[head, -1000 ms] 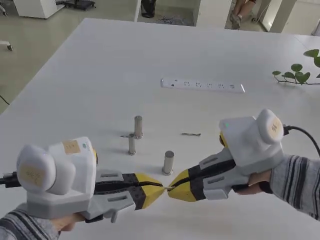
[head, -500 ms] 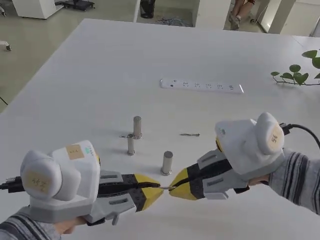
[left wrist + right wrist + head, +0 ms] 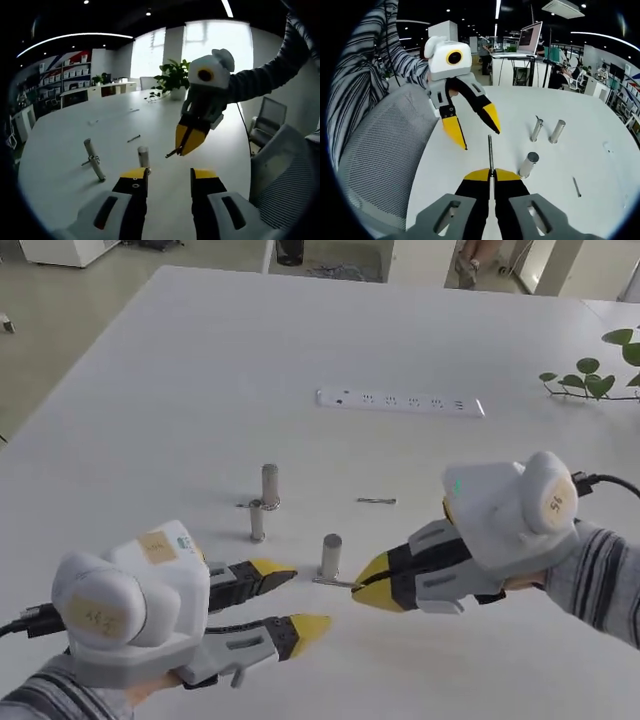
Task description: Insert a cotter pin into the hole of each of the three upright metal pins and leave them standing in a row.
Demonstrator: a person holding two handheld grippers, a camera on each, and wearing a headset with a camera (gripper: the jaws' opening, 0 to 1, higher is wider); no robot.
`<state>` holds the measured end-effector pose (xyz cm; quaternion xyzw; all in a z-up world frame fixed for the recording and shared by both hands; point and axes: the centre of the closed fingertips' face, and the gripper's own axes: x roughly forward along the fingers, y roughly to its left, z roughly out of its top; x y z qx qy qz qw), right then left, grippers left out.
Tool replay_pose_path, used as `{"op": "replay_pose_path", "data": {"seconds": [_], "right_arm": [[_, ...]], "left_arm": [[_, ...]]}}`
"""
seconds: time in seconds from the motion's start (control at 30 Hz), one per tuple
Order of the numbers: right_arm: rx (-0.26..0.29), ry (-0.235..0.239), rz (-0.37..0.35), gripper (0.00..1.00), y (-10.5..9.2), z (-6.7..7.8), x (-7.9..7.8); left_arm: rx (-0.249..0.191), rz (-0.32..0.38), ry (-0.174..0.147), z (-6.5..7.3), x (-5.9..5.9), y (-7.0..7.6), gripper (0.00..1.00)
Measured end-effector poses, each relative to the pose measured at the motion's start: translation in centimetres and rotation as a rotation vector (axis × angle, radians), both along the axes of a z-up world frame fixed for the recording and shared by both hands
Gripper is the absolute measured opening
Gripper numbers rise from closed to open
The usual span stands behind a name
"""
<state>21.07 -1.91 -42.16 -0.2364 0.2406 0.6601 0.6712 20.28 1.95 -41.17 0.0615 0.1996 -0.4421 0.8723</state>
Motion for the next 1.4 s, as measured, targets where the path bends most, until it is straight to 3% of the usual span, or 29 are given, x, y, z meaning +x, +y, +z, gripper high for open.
{"op": "replay_pose_path", "data": {"seconds": [0.43, 0.53, 0.97, 1.4], "right_arm": [[-0.017, -0.024, -0.06, 0.0, -1.9, -0.8, 2.9], [-0.025, -0.027, -0.071, 0.0, -2.2, -1.1, 3.4], [-0.064, -0.027, -0.091, 0.0, -2.7, -2.7, 4.7], [-0.067, -0.018, -0.097, 0.0, -2.5, -3.2, 5.6]], "left_arm": [[0.063, 0.107, -0.024, -2.1, 2.3, 0.0, 0.3], [0.119, 0.117, -0.05, -2.9, 2.9, -0.1, 0.3], [0.093, 0.227, -0.039, -4.0, 5.5, -0.8, 0.26], [0.024, 0.307, 0.031, -5.1, 7.1, -2.0, 0.2]]}}
